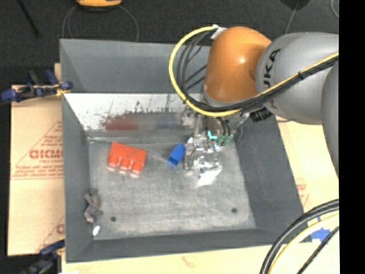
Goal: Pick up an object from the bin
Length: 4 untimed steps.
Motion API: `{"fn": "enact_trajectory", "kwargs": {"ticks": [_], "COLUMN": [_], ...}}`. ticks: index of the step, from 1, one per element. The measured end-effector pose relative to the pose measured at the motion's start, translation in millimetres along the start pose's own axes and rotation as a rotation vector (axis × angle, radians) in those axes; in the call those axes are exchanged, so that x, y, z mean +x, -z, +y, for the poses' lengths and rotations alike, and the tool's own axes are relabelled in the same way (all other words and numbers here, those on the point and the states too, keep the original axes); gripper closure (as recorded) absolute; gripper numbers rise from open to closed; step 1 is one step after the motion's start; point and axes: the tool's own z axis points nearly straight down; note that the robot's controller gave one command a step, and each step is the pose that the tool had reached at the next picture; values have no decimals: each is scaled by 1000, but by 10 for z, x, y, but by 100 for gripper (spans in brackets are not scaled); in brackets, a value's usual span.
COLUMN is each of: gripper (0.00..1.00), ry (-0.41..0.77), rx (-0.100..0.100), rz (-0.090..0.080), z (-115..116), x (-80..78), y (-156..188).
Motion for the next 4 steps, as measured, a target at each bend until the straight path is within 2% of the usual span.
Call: {"fn": "enact_trajectory", "kwargs": {"ticks": [1,2,3,4], "gripper": [0,100,100,100], "ry": [-334,-332,-300,-248], "rx": [-1,-1,-3,1], "rz": [-5,-11,-16,-18], "z": [-224,-225,-280,-473], "x": [-146,-164,-81,-302], "y": [-1107,-1070,390,1419]}}
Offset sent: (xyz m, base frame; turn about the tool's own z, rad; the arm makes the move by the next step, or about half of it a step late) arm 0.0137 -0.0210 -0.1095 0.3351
